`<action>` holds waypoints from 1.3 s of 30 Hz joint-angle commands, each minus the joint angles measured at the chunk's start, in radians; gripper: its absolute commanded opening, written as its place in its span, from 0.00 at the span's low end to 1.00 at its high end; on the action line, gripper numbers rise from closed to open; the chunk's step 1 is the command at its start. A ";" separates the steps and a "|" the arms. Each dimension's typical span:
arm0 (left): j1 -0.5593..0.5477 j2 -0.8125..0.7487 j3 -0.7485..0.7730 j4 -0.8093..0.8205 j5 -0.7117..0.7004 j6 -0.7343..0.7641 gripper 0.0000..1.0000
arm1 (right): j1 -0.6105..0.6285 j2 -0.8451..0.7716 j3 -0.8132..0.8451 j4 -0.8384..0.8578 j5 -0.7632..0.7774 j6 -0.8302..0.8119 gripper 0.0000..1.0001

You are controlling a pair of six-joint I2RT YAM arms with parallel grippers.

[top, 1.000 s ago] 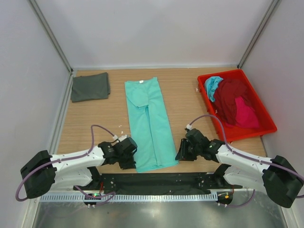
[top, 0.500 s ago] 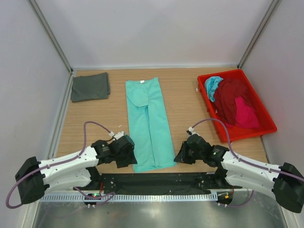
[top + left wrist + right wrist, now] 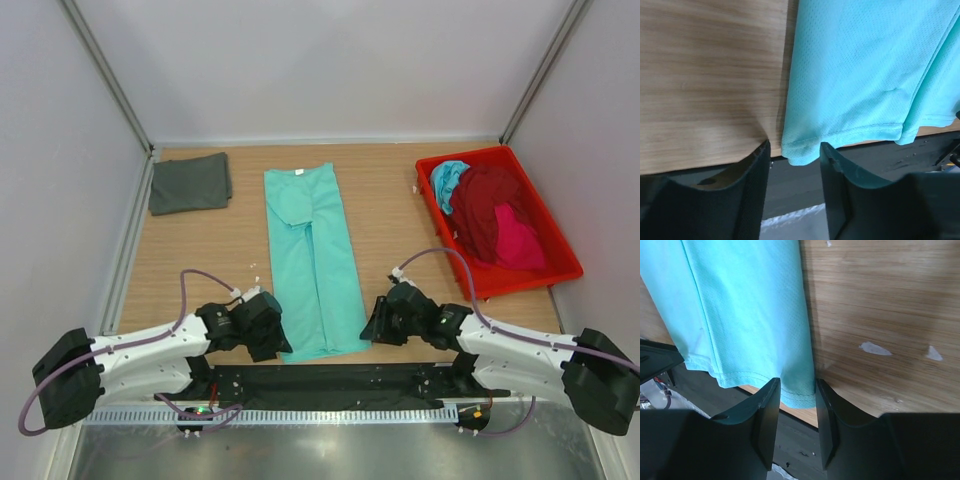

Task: Fold and stack the t-shirts
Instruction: Fold the tshirt

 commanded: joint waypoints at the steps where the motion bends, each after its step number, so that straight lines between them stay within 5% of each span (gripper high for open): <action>1: -0.003 0.026 -0.024 0.039 -0.006 -0.009 0.44 | 0.032 0.030 0.007 0.043 0.018 0.001 0.41; 6: -0.003 0.011 -0.018 0.012 -0.016 -0.012 0.14 | 0.068 0.018 0.015 0.012 0.043 0.026 0.36; 10: -0.003 0.000 0.019 -0.045 -0.047 0.000 0.00 | 0.088 -0.011 0.026 -0.043 0.075 0.041 0.30; 14: -0.003 0.002 0.036 -0.057 -0.044 0.016 0.00 | 0.098 -0.016 0.024 -0.028 0.072 0.052 0.24; 18: -0.003 -0.009 0.046 -0.054 -0.035 0.026 0.25 | 0.112 -0.008 0.021 0.003 0.061 0.065 0.30; 24: -0.003 -0.067 0.037 -0.076 -0.047 0.011 0.43 | 0.126 -0.025 0.023 0.012 0.083 0.096 0.35; 32: -0.003 -0.046 0.002 -0.037 -0.023 -0.003 0.39 | 0.144 0.016 0.016 0.020 0.084 0.108 0.33; 39: -0.003 -0.029 -0.009 -0.027 -0.006 -0.003 0.25 | 0.161 0.016 0.019 0.035 0.118 0.113 0.17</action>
